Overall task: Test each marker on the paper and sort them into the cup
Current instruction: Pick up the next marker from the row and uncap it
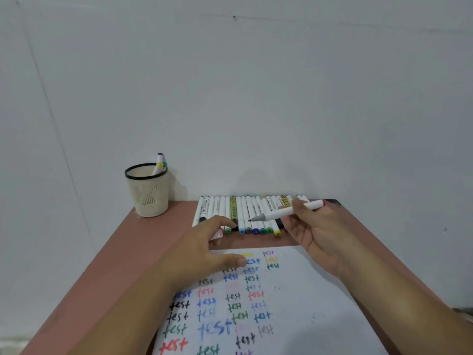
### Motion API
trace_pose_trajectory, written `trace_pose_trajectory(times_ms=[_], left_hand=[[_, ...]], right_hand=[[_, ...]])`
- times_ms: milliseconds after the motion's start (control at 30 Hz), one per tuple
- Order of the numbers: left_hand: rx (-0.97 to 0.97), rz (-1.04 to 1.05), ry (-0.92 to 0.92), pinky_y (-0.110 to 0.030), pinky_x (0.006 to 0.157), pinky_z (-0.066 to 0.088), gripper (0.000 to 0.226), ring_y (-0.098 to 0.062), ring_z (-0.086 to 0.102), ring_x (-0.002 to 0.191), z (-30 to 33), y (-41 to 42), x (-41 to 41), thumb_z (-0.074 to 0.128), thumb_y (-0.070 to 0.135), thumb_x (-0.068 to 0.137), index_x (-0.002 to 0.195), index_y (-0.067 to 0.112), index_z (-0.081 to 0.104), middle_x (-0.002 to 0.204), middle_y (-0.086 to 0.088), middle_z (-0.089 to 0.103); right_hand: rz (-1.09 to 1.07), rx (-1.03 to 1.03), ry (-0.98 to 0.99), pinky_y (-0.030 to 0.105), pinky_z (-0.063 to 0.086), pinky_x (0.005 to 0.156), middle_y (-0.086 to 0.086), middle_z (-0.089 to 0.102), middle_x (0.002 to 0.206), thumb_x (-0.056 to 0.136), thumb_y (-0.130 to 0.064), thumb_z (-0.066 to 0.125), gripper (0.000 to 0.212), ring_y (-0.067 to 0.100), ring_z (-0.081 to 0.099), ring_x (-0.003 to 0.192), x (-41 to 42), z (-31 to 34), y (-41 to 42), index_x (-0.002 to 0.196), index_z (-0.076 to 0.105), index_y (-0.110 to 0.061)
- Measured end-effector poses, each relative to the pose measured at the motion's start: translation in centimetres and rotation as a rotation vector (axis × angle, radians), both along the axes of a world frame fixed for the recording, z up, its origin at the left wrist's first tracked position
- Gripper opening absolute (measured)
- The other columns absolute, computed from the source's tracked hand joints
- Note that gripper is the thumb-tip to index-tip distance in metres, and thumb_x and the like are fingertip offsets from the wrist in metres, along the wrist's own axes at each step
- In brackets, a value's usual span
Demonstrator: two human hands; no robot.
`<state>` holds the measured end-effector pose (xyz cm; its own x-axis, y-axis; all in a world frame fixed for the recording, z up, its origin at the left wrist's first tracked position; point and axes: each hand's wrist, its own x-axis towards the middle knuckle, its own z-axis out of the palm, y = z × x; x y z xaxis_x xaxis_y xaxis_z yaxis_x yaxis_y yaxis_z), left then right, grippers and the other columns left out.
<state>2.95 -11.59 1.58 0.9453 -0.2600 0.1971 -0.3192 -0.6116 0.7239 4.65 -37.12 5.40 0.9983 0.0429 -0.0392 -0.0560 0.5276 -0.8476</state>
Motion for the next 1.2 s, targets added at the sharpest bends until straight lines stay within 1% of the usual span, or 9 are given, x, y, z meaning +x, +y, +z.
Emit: trace_pose_trajectory(times_ms=[67, 167, 267, 333, 400, 500, 600, 867, 1200], left_hand=[[0.059, -0.048, 0.009, -0.033, 0.097, 0.051, 0.075, 0.009, 0.046, 0.121, 0.1, -0.3, -0.1, 0.073, 0.084, 0.057, 0.122, 0.058, 0.048, 0.127, 0.031, 0.050], [0.130, -0.081, -0.003, -0.027, 0.092, 0.050, 0.071, 0.012, 0.050, 0.109, 0.1, -1.2, -0.5, 0.075, 0.078, 0.061, 0.123, 0.054, 0.050, 0.116, 0.031, 0.053], [0.224, -0.135, -0.029, -0.023, 0.093, 0.047, 0.072, 0.012, 0.049, 0.111, 0.2, -2.3, -1.2, 0.076, 0.075, 0.064, 0.126, 0.051, 0.050, 0.118, 0.034, 0.052], [0.281, -0.166, -0.041, -0.025, 0.097, 0.047, 0.073, 0.009, 0.049, 0.115, 0.2, -2.8, -1.3, 0.074, 0.078, 0.063, 0.127, 0.053, 0.049, 0.121, 0.032, 0.052], [0.340, -0.188, -0.059, -0.029, 0.096, 0.048, 0.072, 0.007, 0.051, 0.111, 0.1, -3.0, -1.1, 0.071, 0.082, 0.063, 0.125, 0.053, 0.049, 0.120, 0.030, 0.054], [0.386, -0.194, -0.046, -0.031, 0.092, 0.051, 0.072, 0.004, 0.054, 0.106, 0.0, -3.0, -1.0, 0.068, 0.085, 0.060, 0.123, 0.054, 0.049, 0.117, 0.026, 0.057], [0.388, -0.181, -0.022, -0.036, 0.089, 0.053, 0.073, -0.002, 0.059, 0.101, -0.1, -3.2, -0.9, 0.068, 0.086, 0.058, 0.121, 0.055, 0.049, 0.112, 0.019, 0.061], [0.337, -0.142, 0.029, -0.040, 0.091, 0.053, 0.068, -0.010, 0.063, 0.099, -0.2, -3.5, -1.1, 0.078, 0.077, 0.060, 0.119, 0.053, 0.053, 0.103, 0.009, 0.066], [0.323, -0.128, 0.060, -0.041, 0.096, 0.051, 0.069, -0.015, 0.061, 0.109, 0.0, -3.7, -1.6, 0.078, 0.075, 0.059, 0.119, 0.053, 0.053, 0.111, 0.006, 0.067]], right_hand=[[0.004, -0.032, 0.005, 0.019, 0.058, 0.059, 0.021, 0.068, 0.105, 0.073, -0.007, 0.079, 0.045, 0.012, 0.069, 0.070, -0.5, -0.7, -1.5, 0.113, 0.063, 0.005], [0.007, -0.116, 0.031, 0.017, 0.052, 0.051, 0.014, 0.067, 0.091, 0.085, -0.016, 0.078, 0.023, 0.009, 0.060, 0.060, -1.3, -1.9, -2.7, 0.102, 0.071, -0.003], [0.040, -0.195, 0.004, 0.022, 0.060, 0.063, 0.019, 0.076, 0.098, 0.084, -0.016, 0.078, 0.028, 0.016, 0.070, 0.072, -2.0, -2.9, -2.8, 0.106, 0.069, -0.001], [0.045, -0.324, -0.049, 0.028, 0.061, 0.072, 0.024, 0.076, 0.104, 0.082, -0.004, 0.081, 0.028, 0.029, 0.074, 0.086, -2.5, -3.4, -2.4, 0.105, 0.065, 0.000], [0.001, -0.443, -0.102, 0.033, 0.059, 0.071, 0.022, 0.074, 0.092, 0.082, 0.006, 0.081, 0.024, 0.034, 0.069, 0.081, -2.6, -3.7, -2.1, 0.096, 0.064, -0.004], [0.001, -0.529, -0.132, 0.032, 0.058, 0.066, 0.019, 0.071, 0.079, 0.086, 0.004, 0.078, 0.007, 0.026, 0.066, 0.070, -2.7, -4.1, -1.8, 0.089, 0.073, 0.001], [0.025, -0.570, -0.147, 0.033, 0.060, 0.065, 0.019, 0.072, 0.077, 0.088, 0.004, 0.077, 0.006, 0.026, 0.068, 0.067, -2.7, -4.3, -1.8, 0.091, 0.073, 0.006], [0.073, -0.645, -0.196, 0.035, 0.060, 0.067, 0.018, 0.071, 0.075, 0.087, 0.002, 0.078, 0.010, 0.029, 0.068, 0.068, -2.6, -4.8, -1.9, 0.081, 0.075, -0.005], [0.065, -0.688, -0.208, 0.033, 0.059, 0.064, 0.016, 0.070, 0.071, 0.088, 0.001, 0.078, 0.006, 0.024, 0.067, 0.063, -2.6, -5.0, -2.0, 0.084, 0.075, -0.003]])
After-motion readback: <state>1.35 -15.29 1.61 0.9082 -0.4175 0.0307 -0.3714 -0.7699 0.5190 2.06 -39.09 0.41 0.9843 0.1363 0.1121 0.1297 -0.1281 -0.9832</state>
